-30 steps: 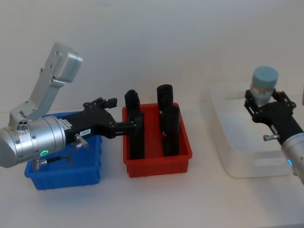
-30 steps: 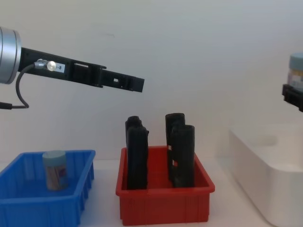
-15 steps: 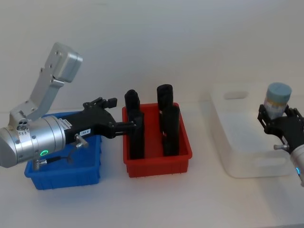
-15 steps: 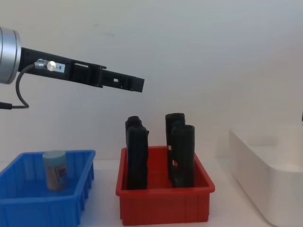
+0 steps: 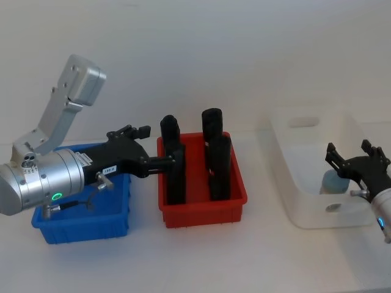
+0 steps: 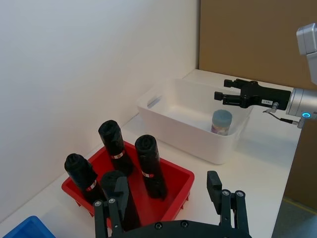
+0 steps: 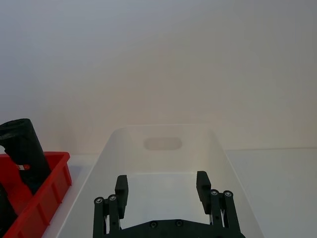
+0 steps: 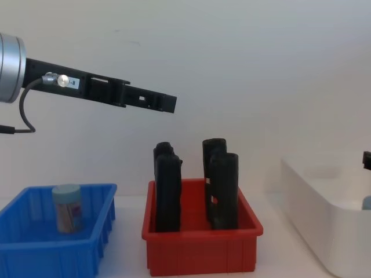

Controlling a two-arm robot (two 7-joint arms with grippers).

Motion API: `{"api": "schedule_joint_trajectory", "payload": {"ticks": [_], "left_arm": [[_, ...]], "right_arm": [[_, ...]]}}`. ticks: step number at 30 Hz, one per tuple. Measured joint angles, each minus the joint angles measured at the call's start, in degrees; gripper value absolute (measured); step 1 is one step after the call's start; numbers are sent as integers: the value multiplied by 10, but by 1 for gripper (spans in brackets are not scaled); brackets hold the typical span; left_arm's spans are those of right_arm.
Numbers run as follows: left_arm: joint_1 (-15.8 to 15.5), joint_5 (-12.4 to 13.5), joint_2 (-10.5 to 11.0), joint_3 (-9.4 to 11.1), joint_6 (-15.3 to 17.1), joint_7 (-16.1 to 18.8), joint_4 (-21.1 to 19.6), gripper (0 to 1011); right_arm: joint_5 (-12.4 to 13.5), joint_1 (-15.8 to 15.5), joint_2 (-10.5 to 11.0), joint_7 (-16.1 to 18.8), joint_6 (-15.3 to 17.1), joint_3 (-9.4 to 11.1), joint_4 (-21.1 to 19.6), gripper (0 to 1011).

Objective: Pick the cotton swabs from the blue box and place them into the white box.

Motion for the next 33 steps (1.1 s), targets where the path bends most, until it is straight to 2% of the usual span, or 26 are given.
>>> {"api": "schedule_joint_trajectory", "payload": {"ticks": [7,33], "left_arm": [[0,0,0,0,0,0,0,1004],[0,0,0,0,0,0,0,1004]], "right_arm": [[1,7,-4,9,-1,1,14,999],[-4,11,-8,21,-15,7,17,1002]]}}
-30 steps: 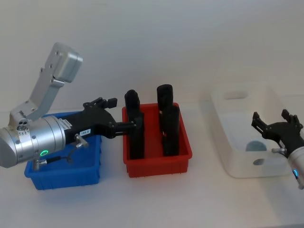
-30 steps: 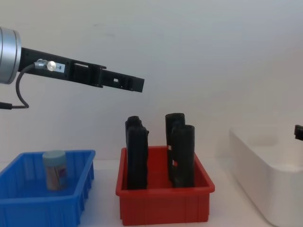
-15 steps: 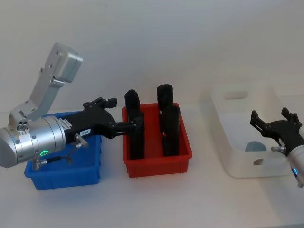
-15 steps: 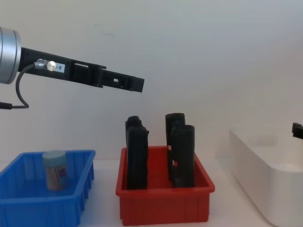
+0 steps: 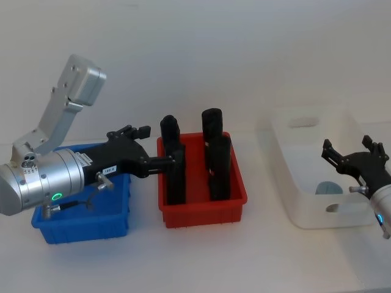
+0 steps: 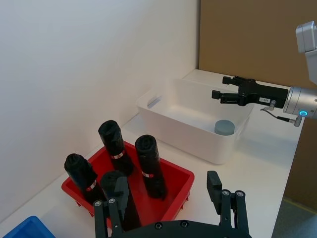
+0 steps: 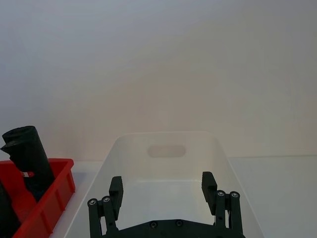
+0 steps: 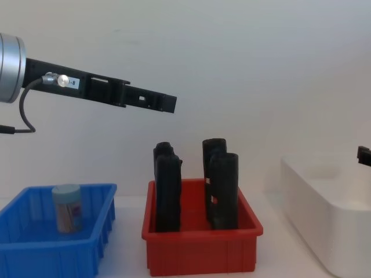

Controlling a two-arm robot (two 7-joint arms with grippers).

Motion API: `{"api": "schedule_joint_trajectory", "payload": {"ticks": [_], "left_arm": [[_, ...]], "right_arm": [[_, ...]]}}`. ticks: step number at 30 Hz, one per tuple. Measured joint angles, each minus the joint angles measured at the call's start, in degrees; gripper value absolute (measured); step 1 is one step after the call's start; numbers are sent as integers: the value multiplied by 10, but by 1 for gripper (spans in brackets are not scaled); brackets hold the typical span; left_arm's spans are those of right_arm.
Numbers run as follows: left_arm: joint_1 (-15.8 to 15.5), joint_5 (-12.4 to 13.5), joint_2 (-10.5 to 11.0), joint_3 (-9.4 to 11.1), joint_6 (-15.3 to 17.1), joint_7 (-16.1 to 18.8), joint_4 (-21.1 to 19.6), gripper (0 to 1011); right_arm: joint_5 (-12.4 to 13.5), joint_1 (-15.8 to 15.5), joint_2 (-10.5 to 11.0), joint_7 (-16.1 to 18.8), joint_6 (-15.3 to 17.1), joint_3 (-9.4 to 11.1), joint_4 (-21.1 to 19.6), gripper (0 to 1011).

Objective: Pick the cotton swabs from the blue box and place them into the white box.

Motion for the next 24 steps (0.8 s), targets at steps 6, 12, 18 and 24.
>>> {"api": "schedule_joint_trajectory", "payload": {"ticks": [6,12,18,24], "left_arm": [[0,0,0,0,0,0,0,1004],[0,0,0,0,0,0,0,1004],[3,2,-1,3,-8,10,1,1004],[13,11,-7,14,-36,41,5,1004]], "right_arm": [[0,0,0,1,-1,0,-1,1002],[-1,-1,0,1,-1,1,-1,1002],[-2,-8,0,3,0,1,-12,1002],[-9,-30,2,8,8,1,-45,1002]]}}
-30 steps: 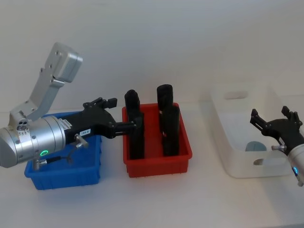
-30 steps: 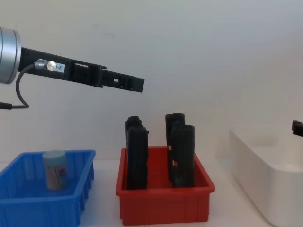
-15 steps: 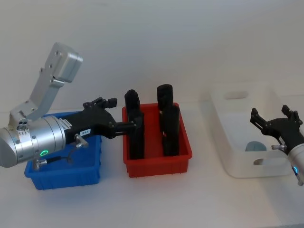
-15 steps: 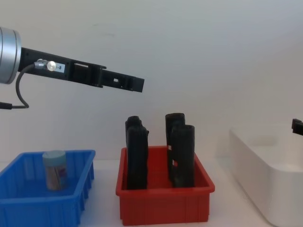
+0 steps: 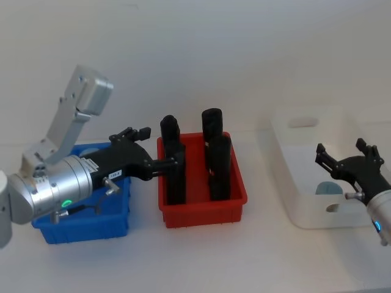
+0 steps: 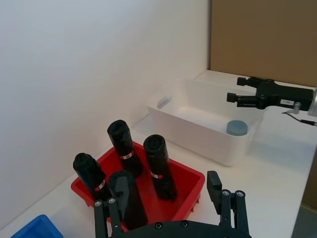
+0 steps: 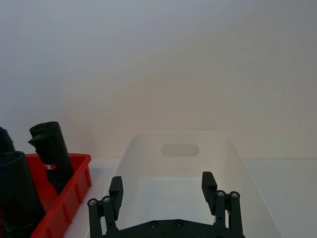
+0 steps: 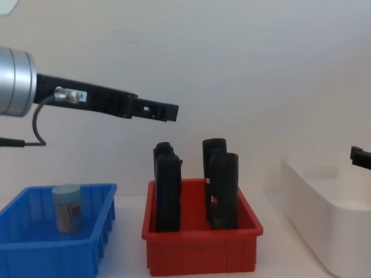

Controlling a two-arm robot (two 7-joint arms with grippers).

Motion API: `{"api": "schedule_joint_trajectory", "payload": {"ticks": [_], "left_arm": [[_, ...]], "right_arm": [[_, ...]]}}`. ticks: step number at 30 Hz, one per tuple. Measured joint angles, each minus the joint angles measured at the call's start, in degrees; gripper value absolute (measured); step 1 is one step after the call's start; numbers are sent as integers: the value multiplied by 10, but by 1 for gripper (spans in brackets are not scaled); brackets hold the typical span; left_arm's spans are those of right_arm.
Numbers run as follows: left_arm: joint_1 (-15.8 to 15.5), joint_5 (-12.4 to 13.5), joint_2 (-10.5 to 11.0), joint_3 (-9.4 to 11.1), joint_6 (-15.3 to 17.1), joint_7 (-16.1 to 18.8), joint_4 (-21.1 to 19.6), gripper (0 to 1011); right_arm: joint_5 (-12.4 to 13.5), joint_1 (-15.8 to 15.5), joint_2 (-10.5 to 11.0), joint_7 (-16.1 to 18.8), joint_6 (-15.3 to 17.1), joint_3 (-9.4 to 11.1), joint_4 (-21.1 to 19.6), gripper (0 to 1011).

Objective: Pick the cotton swabs from the blue box and place them into the white box.

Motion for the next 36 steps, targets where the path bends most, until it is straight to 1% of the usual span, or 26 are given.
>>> {"api": "schedule_joint_trajectory", "payload": {"ticks": [2,6,7,11,14,15,18,19,21,24,27,28,31,34,36], "left_arm": [[5,5,-3,6,-15,17,3,1004],[14,14,-8,16,-40,46,7,1004],[18,17,-10,20,-51,58,8,1004],[25,24,-14,28,-71,82,12,1004],[34,32,-19,38,-97,111,16,1004],[34,32,-19,38,-97,111,16,1004],[42,40,-24,48,-122,139,20,1004],[42,40,-24,48,-122,139,20,1004],[47,45,-27,54,-137,157,22,1004],[56,54,-32,64,-162,185,27,1004],[62,59,-35,70,-177,203,29,1004],[65,62,-36,74,-187,214,31,1004],[70,67,-39,80,-202,231,33,1004],[79,75,-44,89,-226,259,37,1004],[82,78,-46,93,-235,269,38,1004]], "right_arm": [[-2,-7,1,2,3,0,-11,1002],[-9,-32,2,7,11,0,-46,1002],[-10,-36,2,8,12,0,-52,1002],[-15,-56,4,13,19,-1,-81,1002],[-19,-71,5,16,24,-1,-104,1002],[-20,-75,5,17,25,-1,-110,1001],[-25,-91,6,21,31,-1,-133,1002],[-26,-95,6,22,32,-1,-139,1002],[-30,-110,7,26,37,-1,-161,1002],[-34,-122,8,28,41,-1,-179,1002],[-38,-137,9,31,46,-2,-200,1002],[-39,-143,9,33,48,-2,-209,1002],[-41,-150,10,34,51,-2,-219,1002],[-43,-156,10,36,53,-2,-228,1002],[-43,-158,10,36,53,-2,-231,1002]]}}
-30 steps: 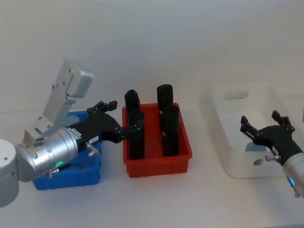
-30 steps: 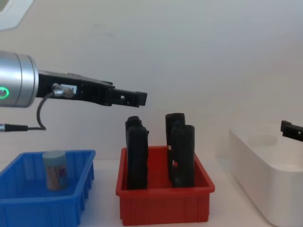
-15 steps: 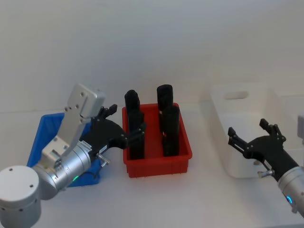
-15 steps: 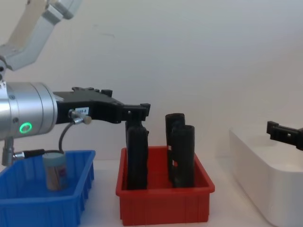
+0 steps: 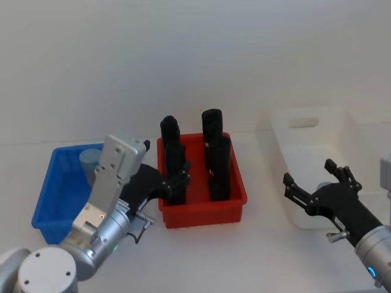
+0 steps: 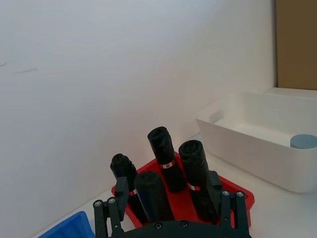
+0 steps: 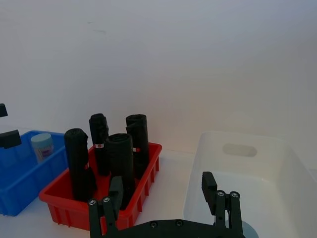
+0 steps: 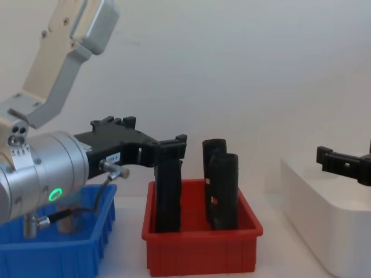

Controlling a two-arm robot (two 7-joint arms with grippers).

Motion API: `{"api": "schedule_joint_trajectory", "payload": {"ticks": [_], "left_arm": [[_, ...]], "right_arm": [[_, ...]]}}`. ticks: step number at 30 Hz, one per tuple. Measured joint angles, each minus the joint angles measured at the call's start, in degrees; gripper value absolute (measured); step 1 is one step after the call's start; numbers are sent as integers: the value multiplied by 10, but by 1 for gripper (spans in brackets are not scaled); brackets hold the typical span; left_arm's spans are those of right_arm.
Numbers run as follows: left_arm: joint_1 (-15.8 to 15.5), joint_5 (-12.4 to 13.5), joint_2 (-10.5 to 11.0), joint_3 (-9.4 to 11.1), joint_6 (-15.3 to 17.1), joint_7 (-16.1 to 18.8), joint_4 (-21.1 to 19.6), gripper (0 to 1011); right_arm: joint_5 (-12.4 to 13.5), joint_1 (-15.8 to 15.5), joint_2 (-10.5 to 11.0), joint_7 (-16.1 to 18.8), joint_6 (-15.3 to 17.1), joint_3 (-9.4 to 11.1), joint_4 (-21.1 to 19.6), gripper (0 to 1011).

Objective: Pick the cotton swabs from the blue box and place them into the white box.

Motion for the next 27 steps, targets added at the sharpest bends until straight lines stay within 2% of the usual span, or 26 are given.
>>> {"api": "schedule_joint_trajectory", "payload": {"ticks": [4,8,27], "left_arm": [[8,8,-4,9,-22,26,3,1004],[11,11,-6,13,-32,37,5,1004],[12,12,-7,14,-36,41,5,1004]], "right_arm": [[0,-1,0,0,0,0,-1,1002],[0,-1,0,0,0,0,-1,1002],[0,-1,0,0,0,0,-1,1002]]}}
